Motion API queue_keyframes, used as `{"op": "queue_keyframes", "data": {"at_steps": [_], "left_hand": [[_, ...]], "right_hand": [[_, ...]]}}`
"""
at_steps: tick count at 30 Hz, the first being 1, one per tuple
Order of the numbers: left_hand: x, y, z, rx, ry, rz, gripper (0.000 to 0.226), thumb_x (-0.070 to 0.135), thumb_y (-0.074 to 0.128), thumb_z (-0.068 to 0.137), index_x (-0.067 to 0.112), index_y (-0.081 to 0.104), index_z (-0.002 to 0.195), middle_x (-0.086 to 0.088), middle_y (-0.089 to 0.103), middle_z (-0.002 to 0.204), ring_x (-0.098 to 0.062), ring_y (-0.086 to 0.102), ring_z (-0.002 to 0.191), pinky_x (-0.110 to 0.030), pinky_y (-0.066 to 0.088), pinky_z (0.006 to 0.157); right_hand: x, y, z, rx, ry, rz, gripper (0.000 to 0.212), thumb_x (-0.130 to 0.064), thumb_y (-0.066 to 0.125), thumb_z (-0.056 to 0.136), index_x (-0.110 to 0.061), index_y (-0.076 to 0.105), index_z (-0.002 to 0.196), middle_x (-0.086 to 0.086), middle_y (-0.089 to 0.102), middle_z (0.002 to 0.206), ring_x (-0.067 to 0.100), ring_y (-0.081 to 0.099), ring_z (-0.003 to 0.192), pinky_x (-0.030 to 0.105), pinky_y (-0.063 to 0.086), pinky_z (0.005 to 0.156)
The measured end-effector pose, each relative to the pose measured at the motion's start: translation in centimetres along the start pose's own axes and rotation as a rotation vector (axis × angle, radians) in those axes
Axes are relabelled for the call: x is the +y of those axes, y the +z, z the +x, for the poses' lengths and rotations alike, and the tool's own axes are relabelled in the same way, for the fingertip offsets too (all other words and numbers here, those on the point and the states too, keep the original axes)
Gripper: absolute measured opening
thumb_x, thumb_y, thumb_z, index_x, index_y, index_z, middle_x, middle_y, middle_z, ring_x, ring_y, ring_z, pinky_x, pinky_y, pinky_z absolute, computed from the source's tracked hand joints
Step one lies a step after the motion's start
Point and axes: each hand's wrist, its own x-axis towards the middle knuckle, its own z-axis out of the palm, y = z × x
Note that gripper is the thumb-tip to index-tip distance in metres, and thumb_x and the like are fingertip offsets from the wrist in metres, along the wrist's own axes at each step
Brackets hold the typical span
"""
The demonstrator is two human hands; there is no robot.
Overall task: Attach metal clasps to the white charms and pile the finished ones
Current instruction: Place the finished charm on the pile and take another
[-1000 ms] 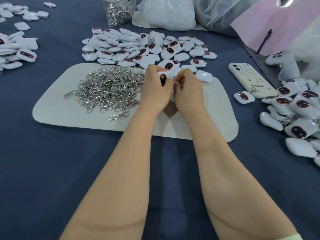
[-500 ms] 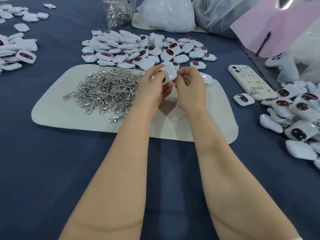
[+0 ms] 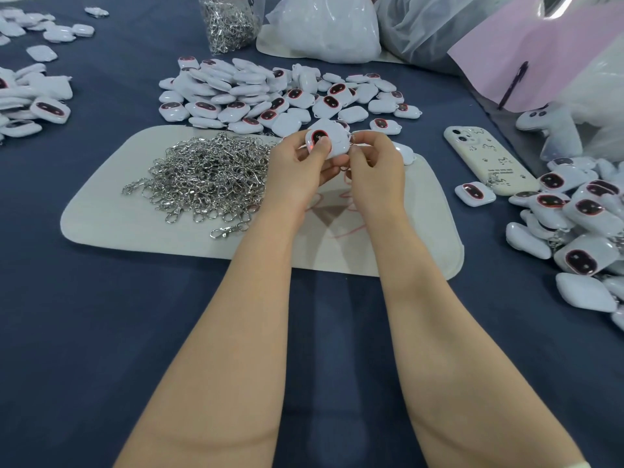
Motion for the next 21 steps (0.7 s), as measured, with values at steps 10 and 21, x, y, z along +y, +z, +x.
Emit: {"op": "queue_keyframes", "data": {"at_steps": [10,21], "left_hand": [[-0.14,0.07,0.59,0.030,-0.058,-0.191,0.008,0.008,0.049,0.096,0.015,0.051,0.098,-0.007,0.068,0.082,-0.011,0.070,0.065,-0.020,0.054,0.062],[-0.14,-0.40,0.66,0.030,-0.135,-0.082,0.009,0.018,0.058,0.093,0.026,0.058,0.097,0.015,0.066,0.056,-0.005,0.065,0.061,-0.035,0.047,0.089]], "right_hand": [[-0.21,-0.02,-0.03,0.025,-0.011,0.082,0.009,-0.013,0.052,0.094,-0.020,0.055,0.090,-0.003,0.062,0.084,0.015,0.059,0.084,0.042,0.051,0.089],[-0.52,0.07,0.11,0.025,0.018,0.239,0.009,-0.009,0.047,0.097,-0.010,0.055,0.093,0.003,0.061,0.082,0.013,0.060,0.076,0.019,0.053,0.068]]}}
